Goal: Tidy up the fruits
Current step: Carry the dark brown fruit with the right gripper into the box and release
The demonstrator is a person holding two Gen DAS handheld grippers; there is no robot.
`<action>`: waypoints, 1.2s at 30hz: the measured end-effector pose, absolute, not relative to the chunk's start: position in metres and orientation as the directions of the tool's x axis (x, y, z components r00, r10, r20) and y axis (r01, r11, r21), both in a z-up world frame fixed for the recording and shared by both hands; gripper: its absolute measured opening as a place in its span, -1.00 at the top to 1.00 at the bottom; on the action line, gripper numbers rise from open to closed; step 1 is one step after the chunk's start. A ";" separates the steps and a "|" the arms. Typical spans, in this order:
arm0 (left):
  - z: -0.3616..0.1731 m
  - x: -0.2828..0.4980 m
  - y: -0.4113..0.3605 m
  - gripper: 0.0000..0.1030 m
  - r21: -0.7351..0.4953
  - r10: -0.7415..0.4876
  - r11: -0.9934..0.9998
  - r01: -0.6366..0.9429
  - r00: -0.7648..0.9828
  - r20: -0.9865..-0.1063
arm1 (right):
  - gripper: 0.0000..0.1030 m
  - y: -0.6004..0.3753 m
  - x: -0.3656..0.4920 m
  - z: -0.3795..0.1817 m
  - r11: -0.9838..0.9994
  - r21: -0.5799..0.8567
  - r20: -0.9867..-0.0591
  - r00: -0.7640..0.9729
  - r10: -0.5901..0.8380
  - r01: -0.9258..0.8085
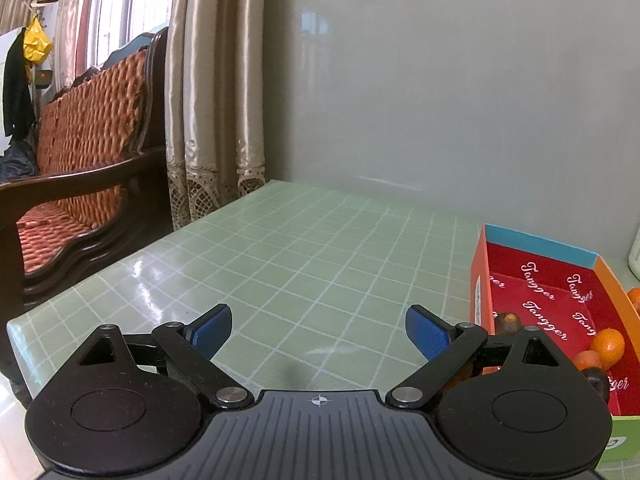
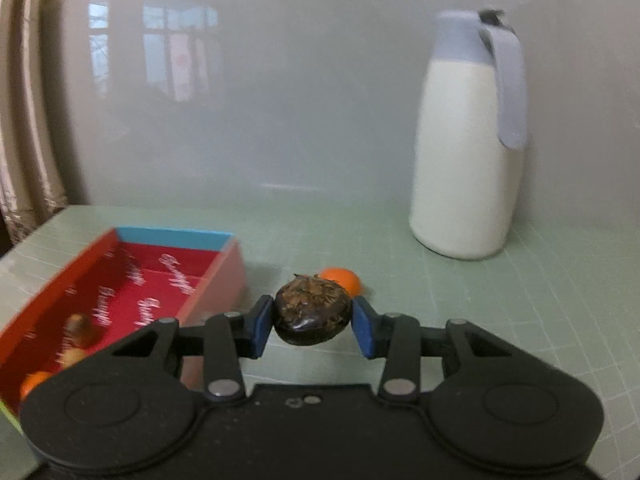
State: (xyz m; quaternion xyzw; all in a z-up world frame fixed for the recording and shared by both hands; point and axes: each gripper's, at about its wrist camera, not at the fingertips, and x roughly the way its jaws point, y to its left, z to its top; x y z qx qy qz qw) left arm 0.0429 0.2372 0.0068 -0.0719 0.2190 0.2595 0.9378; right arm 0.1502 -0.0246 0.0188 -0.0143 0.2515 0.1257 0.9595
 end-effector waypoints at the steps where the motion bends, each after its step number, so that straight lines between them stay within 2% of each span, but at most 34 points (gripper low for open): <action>1: 0.007 0.042 0.237 -0.81 -0.020 0.456 0.855 -0.519 0.769 -0.448 | 0.21 -0.020 0.147 0.021 0.965 0.035 -0.479 0.843 0.245 -0.261; 9: 0.004 0.040 0.239 -0.82 -0.004 0.468 0.849 -0.528 0.755 -0.459 | 0.21 0.009 0.135 0.029 0.941 0.043 -0.463 0.829 0.315 -0.335; 13: 0.004 0.038 0.238 -1.00 0.009 0.481 0.844 -0.536 0.750 -0.453 | 0.21 0.025 0.134 0.027 0.931 0.045 -0.467 0.816 0.340 -0.362; 36: -0.002 0.022 0.271 -1.00 0.027 0.520 0.816 -0.577 0.714 -0.469 | 0.21 0.092 0.130 0.005 0.888 0.059 -0.512 0.750 0.419 -0.456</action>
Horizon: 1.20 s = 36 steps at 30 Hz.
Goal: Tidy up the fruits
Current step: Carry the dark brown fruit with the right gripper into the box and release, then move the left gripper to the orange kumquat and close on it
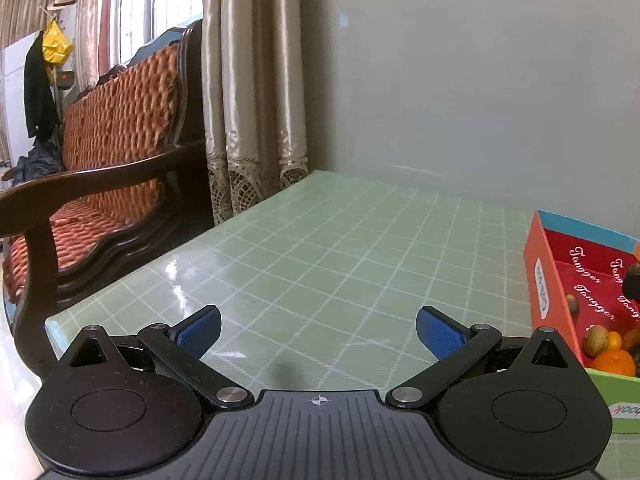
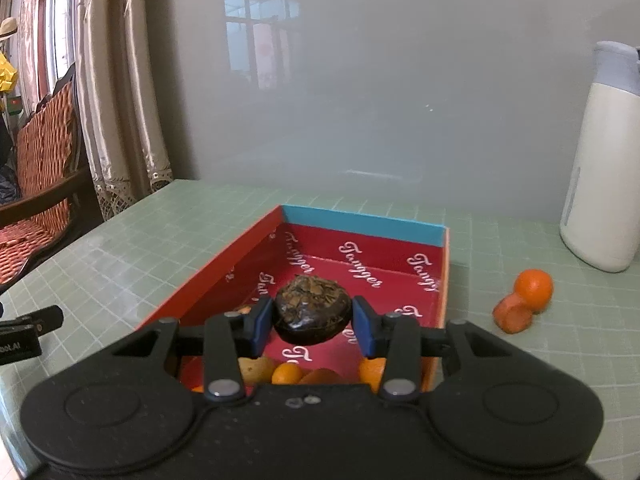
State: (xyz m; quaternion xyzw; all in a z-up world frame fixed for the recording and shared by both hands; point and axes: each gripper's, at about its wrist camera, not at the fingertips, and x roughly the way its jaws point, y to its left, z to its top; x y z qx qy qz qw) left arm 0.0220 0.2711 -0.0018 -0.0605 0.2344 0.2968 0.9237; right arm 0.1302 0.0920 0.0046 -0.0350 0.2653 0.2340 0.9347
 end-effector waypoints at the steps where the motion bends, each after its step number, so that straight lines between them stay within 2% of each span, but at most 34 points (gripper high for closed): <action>1: -0.002 0.021 0.272 -1.00 0.027 0.521 0.815 -0.578 0.713 -0.469 | 0.18 0.093 0.131 0.003 0.890 0.055 -0.517 0.749 0.413 -0.453; 2: -0.003 0.021 0.274 -1.00 0.026 0.522 0.815 -0.579 0.712 -0.470 | 0.18 0.095 0.132 0.001 0.893 0.047 -0.526 0.749 0.403 -0.448; 4: -0.003 0.020 0.275 -1.00 0.024 0.519 0.815 -0.579 0.711 -0.474 | 0.00 0.096 0.132 -0.001 0.897 0.040 -0.526 0.754 0.394 -0.441; 6: -0.002 0.020 0.275 -1.00 0.017 0.521 0.813 -0.582 0.714 -0.467 | -0.06 0.094 0.130 0.001 0.897 0.047 -0.511 0.761 0.400 -0.440; 12: 0.002 0.024 0.266 -1.00 0.003 0.499 0.828 -0.560 0.736 -0.458 | -0.08 0.067 0.128 0.011 0.916 0.054 -0.458 0.805 0.376 -0.397; 21: 0.015 0.040 0.224 -1.00 -0.021 0.440 0.871 -0.492 0.797 -0.415 | -0.15 -0.009 0.129 0.023 0.962 0.055 -0.432 0.863 0.264 -0.267; 36: 0.026 0.087 0.119 -1.00 -0.001 0.291 0.949 -0.316 0.875 -0.386 | -0.18 -0.114 0.123 0.015 0.993 0.057 -0.443 0.888 0.120 -0.106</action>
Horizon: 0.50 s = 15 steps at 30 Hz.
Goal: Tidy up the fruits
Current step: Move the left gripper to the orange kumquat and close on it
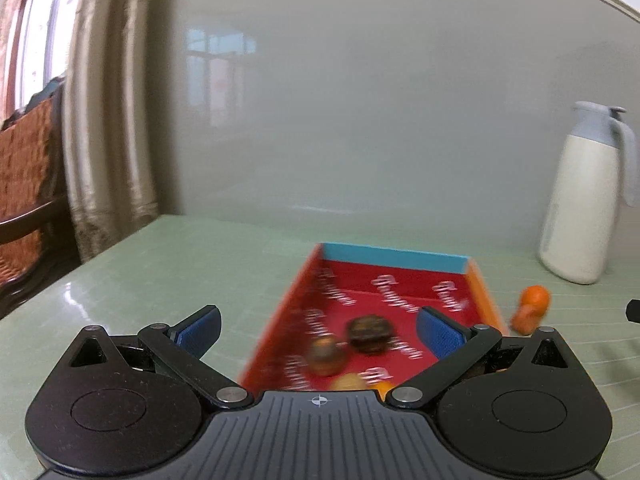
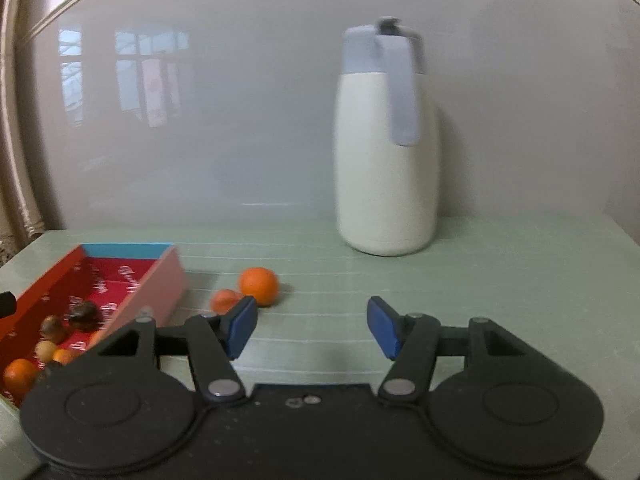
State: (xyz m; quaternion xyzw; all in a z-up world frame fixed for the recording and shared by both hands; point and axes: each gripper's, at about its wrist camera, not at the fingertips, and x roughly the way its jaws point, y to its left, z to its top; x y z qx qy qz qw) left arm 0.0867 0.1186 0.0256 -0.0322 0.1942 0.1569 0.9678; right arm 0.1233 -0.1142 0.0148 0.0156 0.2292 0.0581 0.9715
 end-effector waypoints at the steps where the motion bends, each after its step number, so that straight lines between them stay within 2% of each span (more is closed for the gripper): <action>1: 0.026 0.090 0.111 -1.00 -0.001 0.279 0.953 -0.303 0.879 -0.387 | -0.18 -0.120 0.124 0.014 0.994 0.058 -0.445 0.889 0.110 -0.094; 9: 0.025 0.121 0.053 -1.00 0.005 0.192 0.979 -0.206 0.902 -0.386 | -0.18 -0.176 0.120 0.012 0.998 0.053 -0.438 0.899 0.000 0.026; 15: 0.025 0.144 0.006 -1.00 0.055 0.144 0.990 -0.134 0.916 -0.374 | -0.18 -0.210 0.123 0.011 0.993 0.059 -0.431 0.900 -0.070 0.106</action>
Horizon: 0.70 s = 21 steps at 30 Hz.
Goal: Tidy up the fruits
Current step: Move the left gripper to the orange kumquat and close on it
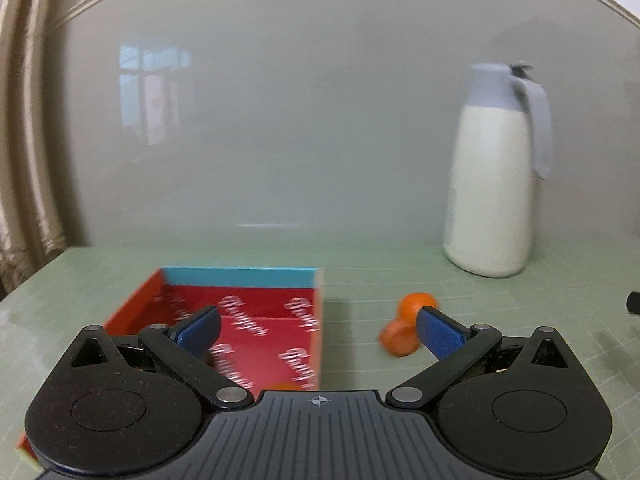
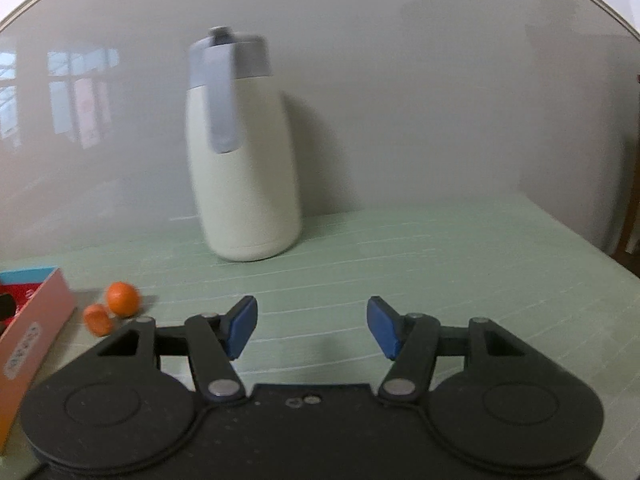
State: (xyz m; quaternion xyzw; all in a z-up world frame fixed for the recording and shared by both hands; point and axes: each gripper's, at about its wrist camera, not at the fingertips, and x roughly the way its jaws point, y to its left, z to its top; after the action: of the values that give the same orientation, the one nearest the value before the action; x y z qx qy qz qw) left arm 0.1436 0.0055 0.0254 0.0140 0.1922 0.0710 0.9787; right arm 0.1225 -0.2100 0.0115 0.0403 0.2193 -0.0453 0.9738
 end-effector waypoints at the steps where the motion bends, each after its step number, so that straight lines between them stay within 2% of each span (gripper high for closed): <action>1: 0.024 0.149 -0.002 -1.00 0.060 0.133 0.991 -0.119 0.916 -0.378 | -0.18 -0.215 0.123 0.011 0.991 0.060 -0.430 0.899 -0.083 0.120; 12: 0.009 0.195 -0.054 -0.99 0.075 0.068 0.996 -0.039 0.895 -0.441 | -0.18 -0.260 0.141 0.003 0.969 0.083 -0.441 0.881 -0.172 0.231; 17: 0.005 0.220 -0.072 -0.98 0.108 0.084 0.993 -0.038 0.885 -0.458 | -0.18 -0.272 0.154 -0.003 0.966 0.081 -0.471 0.864 -0.180 0.245; 18: 0.005 0.224 -0.073 -0.97 0.116 0.093 0.992 -0.045 0.883 -0.460 | -0.18 -0.274 0.157 -0.004 0.964 0.083 -0.472 0.862 -0.185 0.253; 20: 0.004 0.233 -0.074 -0.73 0.117 0.098 0.992 -0.047 0.875 -0.474 | -0.19 -0.278 0.160 -0.004 0.959 0.087 -0.469 0.861 -0.199 0.269; 21: 0.003 0.237 -0.073 -0.71 0.111 0.095 0.993 -0.047 0.869 -0.486 | -0.21 -0.280 0.162 -0.005 0.957 0.085 -0.467 0.859 -0.209 0.279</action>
State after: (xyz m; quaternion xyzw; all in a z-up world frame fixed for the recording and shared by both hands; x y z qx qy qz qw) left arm 0.2368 -0.0734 0.0026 0.0478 0.2534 0.0368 0.9655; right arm 0.1621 -0.2800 -0.0046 0.0748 0.2329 -0.1267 0.9613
